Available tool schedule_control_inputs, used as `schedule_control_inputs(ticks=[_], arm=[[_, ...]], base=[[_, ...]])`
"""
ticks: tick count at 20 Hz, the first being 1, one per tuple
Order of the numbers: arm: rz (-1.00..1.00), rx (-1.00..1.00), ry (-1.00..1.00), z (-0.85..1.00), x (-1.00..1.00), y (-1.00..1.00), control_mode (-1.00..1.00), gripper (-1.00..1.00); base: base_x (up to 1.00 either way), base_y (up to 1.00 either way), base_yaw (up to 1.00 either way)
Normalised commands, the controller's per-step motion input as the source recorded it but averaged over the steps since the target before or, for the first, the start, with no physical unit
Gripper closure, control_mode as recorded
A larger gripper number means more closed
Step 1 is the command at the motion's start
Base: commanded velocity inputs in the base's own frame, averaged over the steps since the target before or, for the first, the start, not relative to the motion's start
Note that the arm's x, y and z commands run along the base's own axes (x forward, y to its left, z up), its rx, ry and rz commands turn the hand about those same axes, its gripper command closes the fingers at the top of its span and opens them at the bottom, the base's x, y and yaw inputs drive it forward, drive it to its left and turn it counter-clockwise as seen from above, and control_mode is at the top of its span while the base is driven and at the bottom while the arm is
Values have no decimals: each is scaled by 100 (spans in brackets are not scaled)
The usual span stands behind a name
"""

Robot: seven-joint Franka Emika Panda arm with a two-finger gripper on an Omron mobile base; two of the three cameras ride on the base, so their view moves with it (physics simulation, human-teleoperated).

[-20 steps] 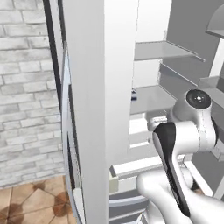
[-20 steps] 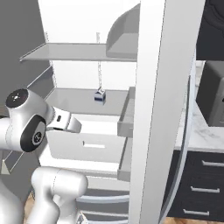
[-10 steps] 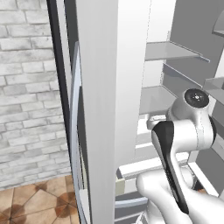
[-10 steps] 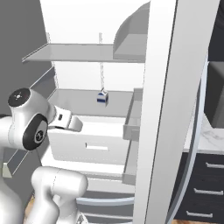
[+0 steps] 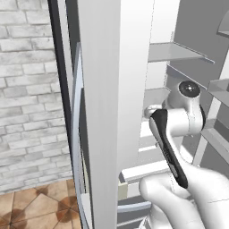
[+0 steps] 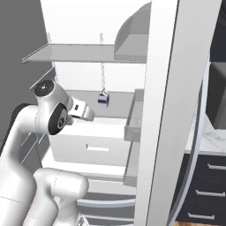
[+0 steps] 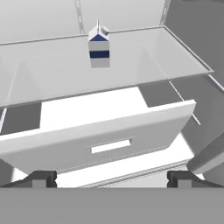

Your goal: Take a sugar cube from the saucer and place it inside the coffee. Then, grab milk from the fridge and place it next to the coffee on the counter to sweeten the coffee.

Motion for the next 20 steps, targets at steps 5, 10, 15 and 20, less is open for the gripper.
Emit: schedule_control_inputs(ticks=[5,10,15,20], arm=[[0,4,3,0,74,-3,-100,-100],[0,0,1,0,66,0,-100,-100],[0,0,0,-7,65,0,-100,-100],[0,0,0,-27,63,-1,-100,-100]], base=[[0,0,0],[0,0,0],[0,0,0],[0,0,0]])
